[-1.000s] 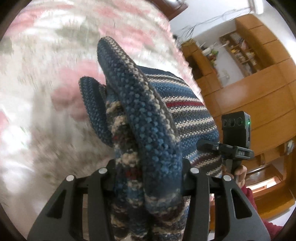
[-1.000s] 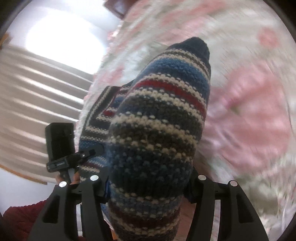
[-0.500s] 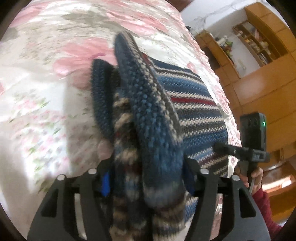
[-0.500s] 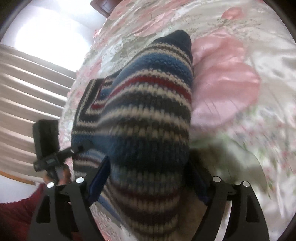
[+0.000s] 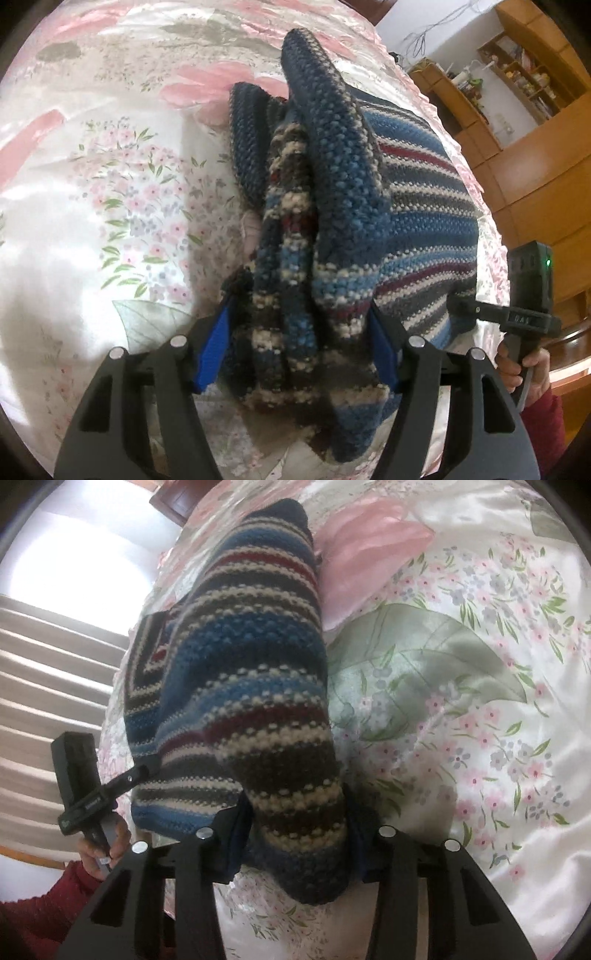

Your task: Fold small clothes

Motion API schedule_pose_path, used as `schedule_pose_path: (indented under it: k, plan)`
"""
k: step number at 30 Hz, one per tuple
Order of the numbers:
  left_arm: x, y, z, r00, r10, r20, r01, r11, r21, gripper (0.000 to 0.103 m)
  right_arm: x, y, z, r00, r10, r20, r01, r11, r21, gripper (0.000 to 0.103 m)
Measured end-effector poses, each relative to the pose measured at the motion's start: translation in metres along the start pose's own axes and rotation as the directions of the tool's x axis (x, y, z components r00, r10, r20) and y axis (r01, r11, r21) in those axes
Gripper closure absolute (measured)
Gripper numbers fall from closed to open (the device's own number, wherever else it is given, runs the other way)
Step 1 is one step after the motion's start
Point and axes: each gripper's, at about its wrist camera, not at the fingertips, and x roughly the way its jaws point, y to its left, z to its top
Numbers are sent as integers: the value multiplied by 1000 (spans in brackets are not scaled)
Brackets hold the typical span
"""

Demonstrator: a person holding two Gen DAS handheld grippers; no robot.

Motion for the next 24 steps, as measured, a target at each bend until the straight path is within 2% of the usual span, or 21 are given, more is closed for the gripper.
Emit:
schedule_pose_path:
  k: [2, 3, 5, 6, 7, 10, 13, 19, 24]
  plan:
    - [-6, -5, 1, 1000, 16, -2, -16, 1000, -10, 36, -12, -2, -7, 1000, -17, 12, 17, 1000, 4, 52]
    - [-11, -9, 0, 1000, 22, 0, -22, 1000, -17, 36, -24, -5, -17, 999, -37, 16, 37, 999, 2, 44]
    - [-27, -12, -4, 999, 46, 20, -46, 999, -17, 33, -35, 11, -23, 991, -125, 39, 127, 991, -37, 31]
    - [-36, -17, -6, 996, 79, 31, -79, 997, -6, 27, -41, 19, -27, 983, -176, 56, 179, 982, -53, 16]
    - [-45, -23, -10, 992, 124, 37, -124, 992, 9, 24, -48, 29, -34, 971, -226, 77, 231, 971, -65, 8]
    - [-64, -37, -23, 975, 217, 44, -219, 975, 30, 16, -59, 50, -49, 947, -306, 99, 314, 947, -73, 4]
    - [-82, -48, -36, 965, 258, 40, -259, 966, 27, 14, -68, 64, -65, 919, -376, 116, 385, 921, -64, 4]
    - [-122, -68, -62, 944, 323, 73, -323, 946, -3, 14, -95, 84, -92, 915, -371, 156, 388, 917, -91, 4]
    - [-143, -80, -75, 929, 355, 101, -355, 935, -18, 14, -112, 111, -105, 903, -388, 186, 413, 903, -121, 4]
